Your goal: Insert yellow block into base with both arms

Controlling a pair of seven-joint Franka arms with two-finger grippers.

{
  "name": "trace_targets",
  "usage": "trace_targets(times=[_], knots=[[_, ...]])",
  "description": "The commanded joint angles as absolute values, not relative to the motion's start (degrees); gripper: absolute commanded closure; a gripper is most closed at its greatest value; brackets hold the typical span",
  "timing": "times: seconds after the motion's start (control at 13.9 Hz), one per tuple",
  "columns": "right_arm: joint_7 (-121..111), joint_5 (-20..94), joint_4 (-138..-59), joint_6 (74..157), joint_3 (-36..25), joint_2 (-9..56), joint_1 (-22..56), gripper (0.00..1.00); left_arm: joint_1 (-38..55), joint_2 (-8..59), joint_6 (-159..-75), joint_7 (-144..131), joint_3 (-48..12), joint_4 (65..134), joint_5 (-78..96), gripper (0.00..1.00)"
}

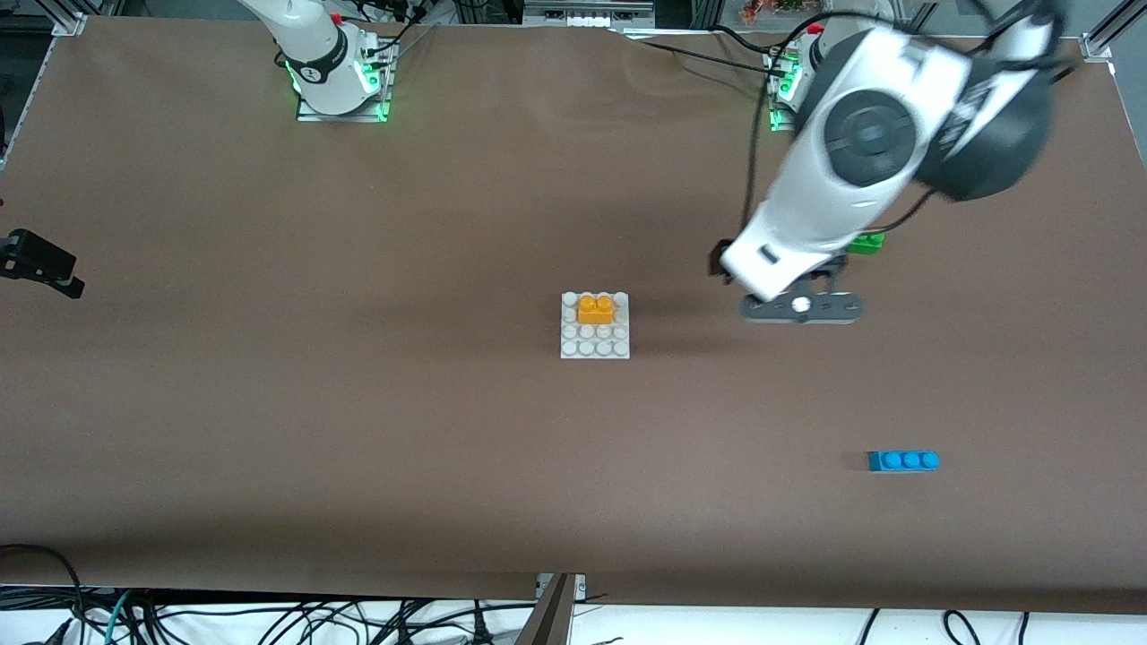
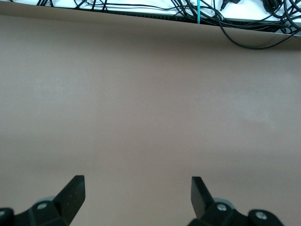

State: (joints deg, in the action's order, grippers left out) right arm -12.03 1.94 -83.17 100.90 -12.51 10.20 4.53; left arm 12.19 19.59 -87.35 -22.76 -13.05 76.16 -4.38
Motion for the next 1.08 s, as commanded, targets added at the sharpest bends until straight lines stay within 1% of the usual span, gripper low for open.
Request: trace_targets(times=[0.0, 0.14, 0.29, 0.43, 0.58, 0.65, 0.86, 1.01], knots=[[-12.92, 1.67, -83.32, 100.99, -11.87, 9.93, 3.78, 0.0, 4.68, 15.39, -84.21, -12.77, -13.36, 77.96, -1.85, 0.0], [-12.92, 1.76, -83.32, 100.99, -11.87, 9.93, 3.78, 0.0, 2.64, 12.15, -84.2, -11.25, -12.84, 80.14, -0.71, 0.0], [-13.01, 1.76, -83.32, 100.99, -11.87, 10.02, 3.78, 0.0, 2.55, 7.06, -85.6, -9.94, -9.86, 85.49, -0.35, 0.0], [-12.92, 1.67, -83.32, 100.99, -11.87, 9.93, 3.78, 0.0, -0.33, 3.45, -89.81, -5.91, -9.76, 90.85, 1.13, 0.0], [-13.01, 1.76, -83.32, 101.07, -11.87, 10.11, 3.78, 0.0, -0.7, -1.56, -94.28, -5.89, -9.58, 97.88, 2.2, 0.0], [-13.01, 1.76, -83.32, 101.07, -11.87, 10.28, 3.78, 0.0, -0.7, -3.06, -95.18, -6.06, -9.41, 99.74, 2.28, 0.0], [-13.01, 1.76, -83.32, 100.99, -11.87, 10.28, 3.78, 0.0, -0.53, -2.64, -94.05, -6.06, -9.32, 99.15, 2.11, 0.0], [-13.01, 1.76, -83.32, 101.07, -11.87, 10.28, 3.78, 0.0, -0.62, -0.8, -92.56, -6.15, -9.4, 96.69, 2.11, 0.0]])
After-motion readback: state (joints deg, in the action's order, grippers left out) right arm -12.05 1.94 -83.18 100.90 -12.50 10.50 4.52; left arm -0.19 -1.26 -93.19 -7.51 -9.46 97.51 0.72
